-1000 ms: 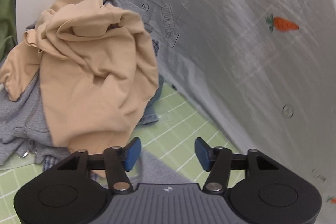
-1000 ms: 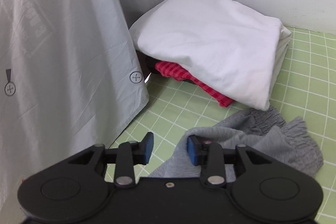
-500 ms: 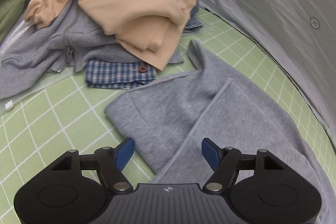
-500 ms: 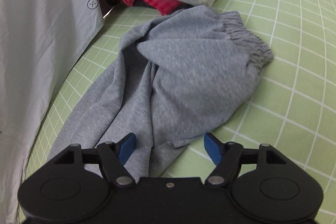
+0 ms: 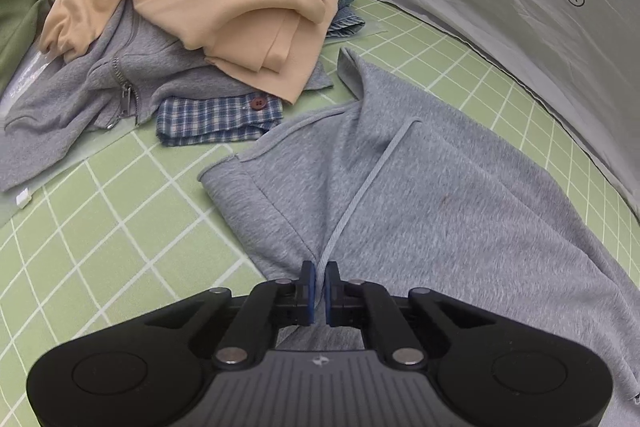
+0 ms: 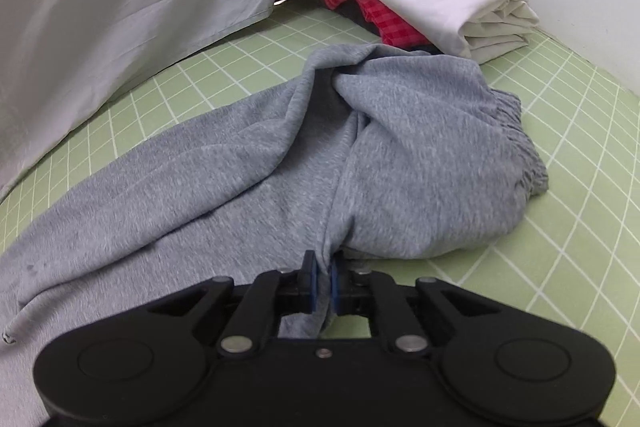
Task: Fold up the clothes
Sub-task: 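Open both grippers and release the sweatpants fabric onto the mat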
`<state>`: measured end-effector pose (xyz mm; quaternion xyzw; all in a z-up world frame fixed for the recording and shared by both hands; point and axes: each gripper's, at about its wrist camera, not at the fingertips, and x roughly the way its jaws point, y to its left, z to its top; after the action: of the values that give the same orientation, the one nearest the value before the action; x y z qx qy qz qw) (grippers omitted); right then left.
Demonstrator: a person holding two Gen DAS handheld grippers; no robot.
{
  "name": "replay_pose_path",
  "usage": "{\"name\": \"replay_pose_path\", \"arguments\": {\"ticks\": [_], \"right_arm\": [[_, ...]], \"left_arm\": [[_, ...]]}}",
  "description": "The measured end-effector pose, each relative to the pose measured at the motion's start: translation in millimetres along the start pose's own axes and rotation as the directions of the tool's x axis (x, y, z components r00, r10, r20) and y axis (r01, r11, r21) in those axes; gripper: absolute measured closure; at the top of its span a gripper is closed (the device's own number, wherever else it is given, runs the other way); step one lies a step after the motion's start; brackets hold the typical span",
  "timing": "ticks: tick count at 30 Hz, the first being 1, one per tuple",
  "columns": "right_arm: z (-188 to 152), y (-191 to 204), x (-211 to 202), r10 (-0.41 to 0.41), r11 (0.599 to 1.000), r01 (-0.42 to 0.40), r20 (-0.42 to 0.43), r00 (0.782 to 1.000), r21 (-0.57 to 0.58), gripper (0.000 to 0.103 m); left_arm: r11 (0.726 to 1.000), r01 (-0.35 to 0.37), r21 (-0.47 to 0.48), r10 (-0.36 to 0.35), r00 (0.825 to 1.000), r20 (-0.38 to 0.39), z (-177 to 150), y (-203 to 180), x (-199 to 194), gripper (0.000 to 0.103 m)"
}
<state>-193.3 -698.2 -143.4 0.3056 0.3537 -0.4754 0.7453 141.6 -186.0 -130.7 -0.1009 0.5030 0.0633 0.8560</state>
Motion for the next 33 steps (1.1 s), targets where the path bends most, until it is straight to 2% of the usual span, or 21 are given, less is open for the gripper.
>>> {"name": "replay_pose_path", "arguments": {"ticks": [4, 8, 13, 15, 17, 20, 22, 27, 29, 33], "right_arm": [[-11.0, -30.2, -12.2, -0.006, 1.000, 0.006, -0.008, 1.000, 0.030, 0.097], [-29.9, -65.9, -29.1, -0.009, 0.999, 0.010, -0.020, 1.000, 0.048, 0.097], [-47.4, -92.2, -45.6, 0.002, 1.000, -0.002, -0.036, 0.999, 0.020, 0.096], [-52.4, -95.5, -49.5, 0.018, 1.000, -0.018, -0.038, 0.999, -0.011, 0.095], [-54.1, -95.5, -51.8, 0.029, 0.999, -0.031, -0.040, 0.999, -0.045, 0.092], [-50.1, -91.9, -55.7, 0.042, 0.997, -0.045, -0.046, 0.998, -0.067, 0.081], [-47.2, -89.1, -61.5, 0.057, 0.996, -0.060, -0.033, 0.998, -0.068, 0.069], [-40.2, -78.2, -75.6, 0.065, 0.996, -0.063, 0.026, 0.998, -0.065, 0.030], [-34.1, -74.6, -77.5, 0.066, 0.996, -0.063, 0.057, 0.996, -0.056, 0.026], [-13.6, -70.8, -72.2, 0.051, 0.998, -0.053, 0.080, 0.995, 0.020, 0.026]], "left_arm": [[1.000, 0.010, -0.010, -0.011, 1.000, -0.017, -24.5, 24.0, -17.6, 0.097], [1.000, 0.005, -0.001, -0.005, 1.000, -0.030, -65.5, 59.6, -45.0, 0.097], [0.999, -0.046, 0.007, 0.046, 0.999, -0.027, -108.0, 98.3, -74.8, 0.098], [0.994, -0.106, 0.011, 0.106, 0.994, -0.038, -114.6, 109.8, -79.2, 0.099], [0.996, -0.091, -0.024, 0.090, 0.995, -0.042, -114.9, 123.9, -84.4, 0.099], [0.998, -0.062, -0.032, 0.062, 0.998, -0.012, -111.4, 129.4, -95.9, 0.098], [0.999, -0.049, -0.007, 0.049, 0.999, 0.014, -106.5, 122.8, -101.4, 0.097], [0.999, 0.007, 0.034, -0.009, 0.998, 0.059, -86.9, 99.2, -103.9, 0.084], [0.998, 0.019, 0.066, -0.023, 0.998, 0.063, -77.3, 87.1, -99.1, 0.084], [0.993, 0.056, 0.105, -0.061, 0.997, 0.046, -58.7, 65.7, -81.7, 0.083]]}}
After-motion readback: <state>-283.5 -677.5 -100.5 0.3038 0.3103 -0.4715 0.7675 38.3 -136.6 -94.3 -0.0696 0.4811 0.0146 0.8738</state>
